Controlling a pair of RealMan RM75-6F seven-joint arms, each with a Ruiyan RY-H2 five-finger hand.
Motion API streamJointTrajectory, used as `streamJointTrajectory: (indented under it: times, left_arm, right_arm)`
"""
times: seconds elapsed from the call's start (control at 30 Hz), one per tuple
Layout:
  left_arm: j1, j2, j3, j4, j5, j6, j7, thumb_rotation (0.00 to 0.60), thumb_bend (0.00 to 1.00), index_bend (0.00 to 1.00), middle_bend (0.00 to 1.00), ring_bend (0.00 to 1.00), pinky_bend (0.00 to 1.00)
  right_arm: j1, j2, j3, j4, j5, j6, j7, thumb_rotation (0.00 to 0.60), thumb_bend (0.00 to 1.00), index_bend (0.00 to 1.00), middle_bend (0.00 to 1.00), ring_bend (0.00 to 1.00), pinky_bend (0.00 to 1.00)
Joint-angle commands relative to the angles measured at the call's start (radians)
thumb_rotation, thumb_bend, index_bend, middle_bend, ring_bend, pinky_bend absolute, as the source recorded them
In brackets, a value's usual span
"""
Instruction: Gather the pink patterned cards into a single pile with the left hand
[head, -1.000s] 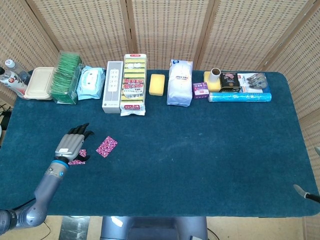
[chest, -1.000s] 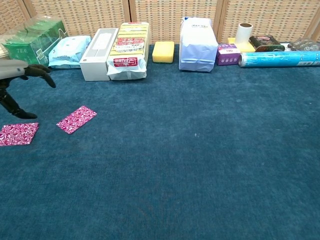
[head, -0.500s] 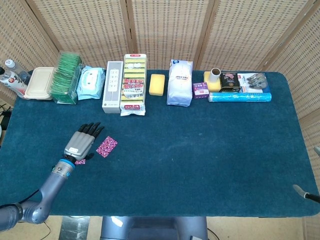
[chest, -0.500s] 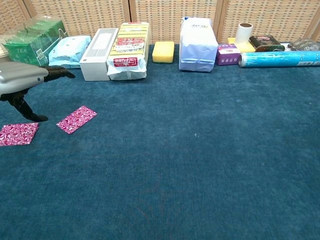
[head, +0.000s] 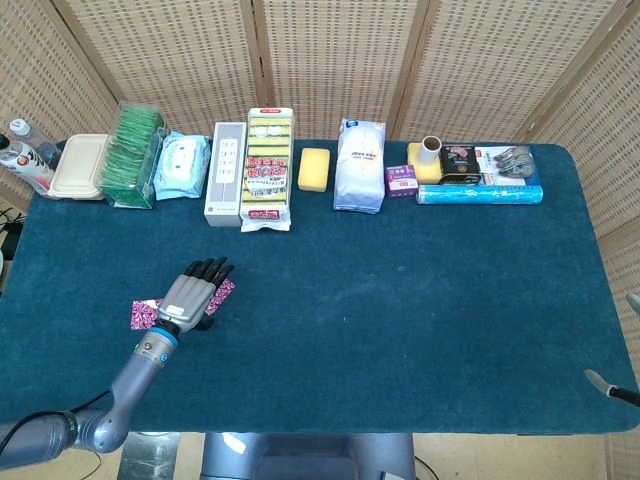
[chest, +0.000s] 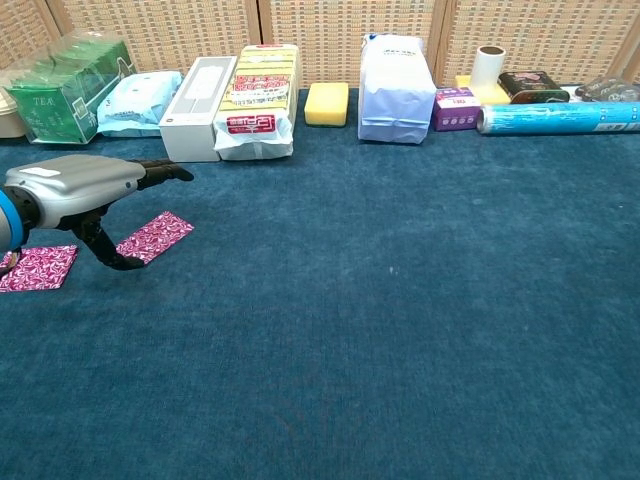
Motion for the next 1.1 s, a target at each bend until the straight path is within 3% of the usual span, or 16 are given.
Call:
streamJointTrajectory:
  times: [0.03, 1.1]
  left_arm:
    - [-0.004, -0.018, -0.005, 0.013, -0.013, 0.010, 0.016, 0.600, 0.23, 0.00, 0.00, 0.00, 0.07]
    - [0.005, -0.104, -0.010, 0.123, -0.029, 0.024, 0.023, 0.600, 0.23, 0.00, 0.00, 0.00, 0.07]
  right_arm:
    - [0.000, 0.001, 0.000, 0.001, 0.000, 0.000, 0.004, 0.600, 0.00, 0.04, 0.00, 0.00, 0.00]
    - [0.002, 0.005, -0.002, 0.008, -0.002, -0.006, 0.026, 0.600, 0.00, 0.04, 0.00, 0.00, 0.00]
